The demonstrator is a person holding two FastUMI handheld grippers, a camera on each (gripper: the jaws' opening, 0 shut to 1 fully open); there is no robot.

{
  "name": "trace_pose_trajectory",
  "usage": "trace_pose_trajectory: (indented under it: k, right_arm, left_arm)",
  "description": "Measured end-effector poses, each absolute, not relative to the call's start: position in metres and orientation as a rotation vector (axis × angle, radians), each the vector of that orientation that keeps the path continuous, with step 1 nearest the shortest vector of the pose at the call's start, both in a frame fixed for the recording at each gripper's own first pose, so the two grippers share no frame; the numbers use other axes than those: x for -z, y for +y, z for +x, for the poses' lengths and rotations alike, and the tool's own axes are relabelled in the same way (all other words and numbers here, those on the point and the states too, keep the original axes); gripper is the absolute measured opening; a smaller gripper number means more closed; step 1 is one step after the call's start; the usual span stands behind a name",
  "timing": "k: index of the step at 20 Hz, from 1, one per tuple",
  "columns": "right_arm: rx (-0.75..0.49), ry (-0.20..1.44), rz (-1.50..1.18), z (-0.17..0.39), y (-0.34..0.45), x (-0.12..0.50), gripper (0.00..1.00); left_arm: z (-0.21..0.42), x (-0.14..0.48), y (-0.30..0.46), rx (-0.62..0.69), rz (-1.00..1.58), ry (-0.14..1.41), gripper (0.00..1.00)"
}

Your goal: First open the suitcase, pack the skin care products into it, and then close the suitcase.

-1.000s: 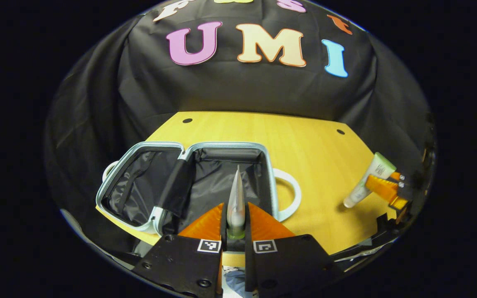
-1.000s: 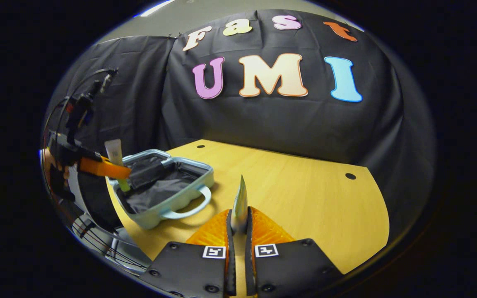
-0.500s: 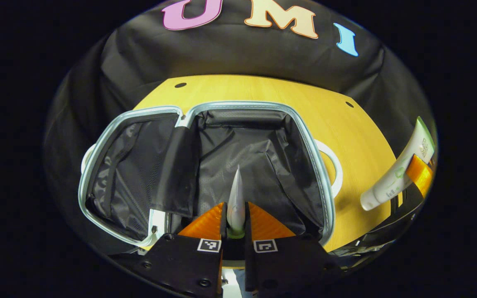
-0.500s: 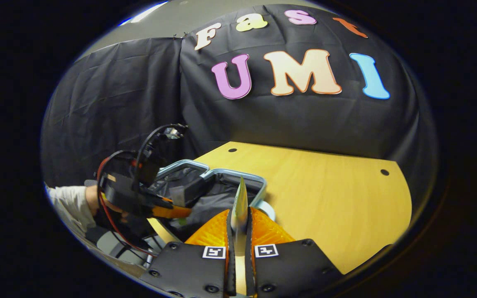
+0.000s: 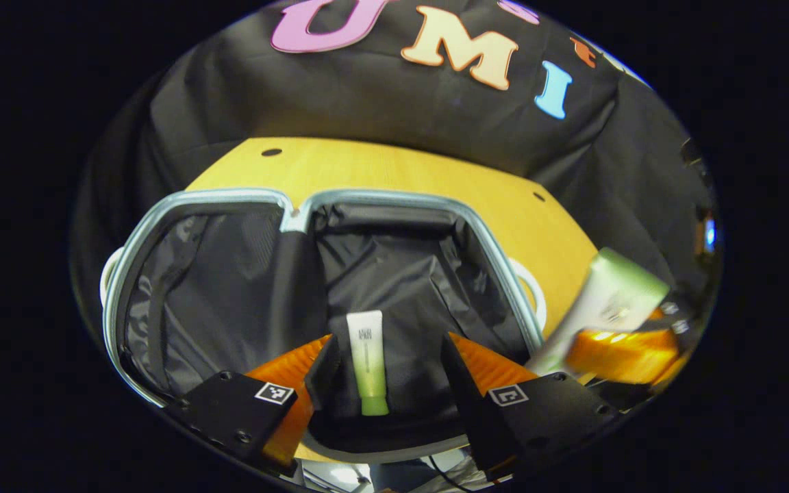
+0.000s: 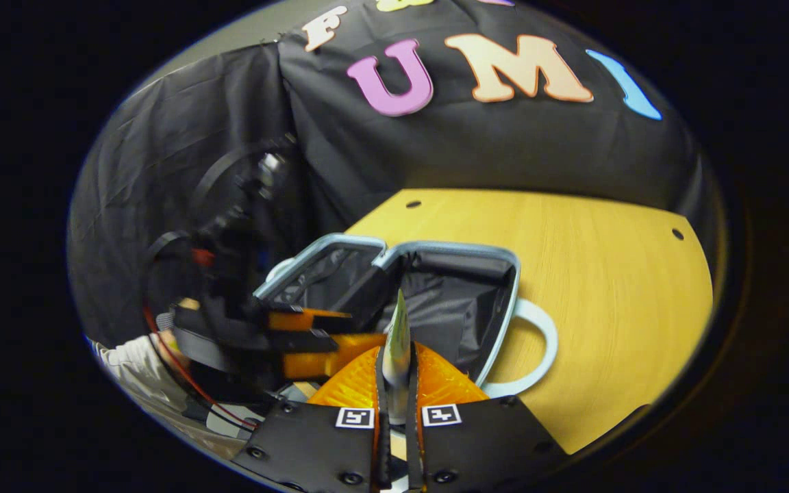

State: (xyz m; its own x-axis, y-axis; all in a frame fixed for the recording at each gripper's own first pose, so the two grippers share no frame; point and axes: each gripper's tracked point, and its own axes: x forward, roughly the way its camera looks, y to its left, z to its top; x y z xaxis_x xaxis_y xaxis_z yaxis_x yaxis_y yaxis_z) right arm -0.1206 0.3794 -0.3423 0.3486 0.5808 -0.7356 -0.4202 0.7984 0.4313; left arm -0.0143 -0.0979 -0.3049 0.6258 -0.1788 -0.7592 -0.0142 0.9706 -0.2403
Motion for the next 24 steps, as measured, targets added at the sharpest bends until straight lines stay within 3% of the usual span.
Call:
trace_pose_trajectory:
  k: [2, 8, 9, 12, 17, 24]
  right_arm:
    - [-0.600, 1.080, 0.199, -0.119, 0.386, 0.359, 0.11]
    - [-0.532, 1.121, 0.189, -0.109, 0.404, 0.381, 0.14]
    - [-0.525, 1.092, 0.199, -0.099, 0.404, 0.374, 0.23]
    - [-0.522, 0.997, 0.210, -0.079, 0.411, 0.360, 1.00]
    - [-0.484, 0.879, 0.165, -0.056, 0.394, 0.333, 0.98]
    - [-0.351, 0.815, 0.084, -0.037, 0.345, 0.325, 0.98]
  left_arm:
    - [-0.008, 0.289, -0.074, 0.075, -0.261, 0.849, 0.92]
    - [-0.011, 0.273, 0.048, -0.143, -0.250, 0.783, 0.89]
    - [-0.017, 0.271, 0.068, -0.187, -0.262, 0.778, 0.90]
    - [-0.029, 0.269, 0.128, -0.296, -0.293, 0.765, 0.92]
    - [-0.037, 0.279, 0.211, -0.418, -0.264, 0.772, 0.95]
    - [-0.040, 0.331, 0.280, -0.457, -0.290, 0.898, 0.95]
